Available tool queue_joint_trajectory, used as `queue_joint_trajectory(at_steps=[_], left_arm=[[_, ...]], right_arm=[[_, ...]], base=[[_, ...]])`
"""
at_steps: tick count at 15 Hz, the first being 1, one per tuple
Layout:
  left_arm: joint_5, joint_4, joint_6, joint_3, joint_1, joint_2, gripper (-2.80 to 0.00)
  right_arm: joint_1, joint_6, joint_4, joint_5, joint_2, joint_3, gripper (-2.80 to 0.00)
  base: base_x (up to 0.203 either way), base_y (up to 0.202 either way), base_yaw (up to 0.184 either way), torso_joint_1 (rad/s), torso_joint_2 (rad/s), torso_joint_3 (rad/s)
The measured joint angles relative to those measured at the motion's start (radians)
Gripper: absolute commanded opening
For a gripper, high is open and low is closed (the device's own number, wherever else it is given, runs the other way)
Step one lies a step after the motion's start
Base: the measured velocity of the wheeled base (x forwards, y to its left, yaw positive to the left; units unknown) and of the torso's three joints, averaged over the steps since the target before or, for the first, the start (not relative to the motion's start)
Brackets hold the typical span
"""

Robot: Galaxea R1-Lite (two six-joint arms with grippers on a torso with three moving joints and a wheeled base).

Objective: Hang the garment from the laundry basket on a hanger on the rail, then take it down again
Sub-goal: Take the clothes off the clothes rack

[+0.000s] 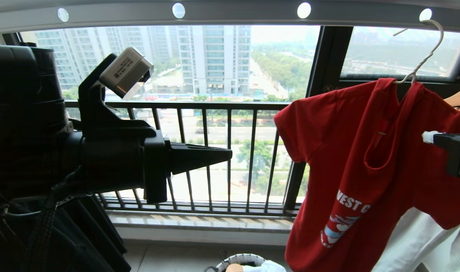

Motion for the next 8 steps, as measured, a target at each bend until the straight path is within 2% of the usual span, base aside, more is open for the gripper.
queue_joint_trajectory(at_steps=[3, 5, 8], left_arm=[[0.001, -0.042, -0.001, -0.065, -0.008, 0.123, -2.80], [0.002, -0.124, -0.007, -0.066, -0.010, 0.183, -2.80], [0.003, -0.209, -0.005, -0.042, -0.010, 0.238, -2.80]], right_arm=[[-0.066, -0.037, -0.040, -0.001, 0.055, -0.019, -2.80], [-0.093, -0.040, -0.081, 0.005, 0.092, -0.033, -2.80], [-0.113, -0.040, -0.096, 0.058, 0.136, -0.046, -2.80]], base=[[0.000, 0.000, 0.000, 0.000, 0.00, 0.000], [0.000, 0.000, 0.000, 0.000, 0.00, 0.000], [0.000, 0.000, 0.000, 0.000, 0.00, 0.000]])
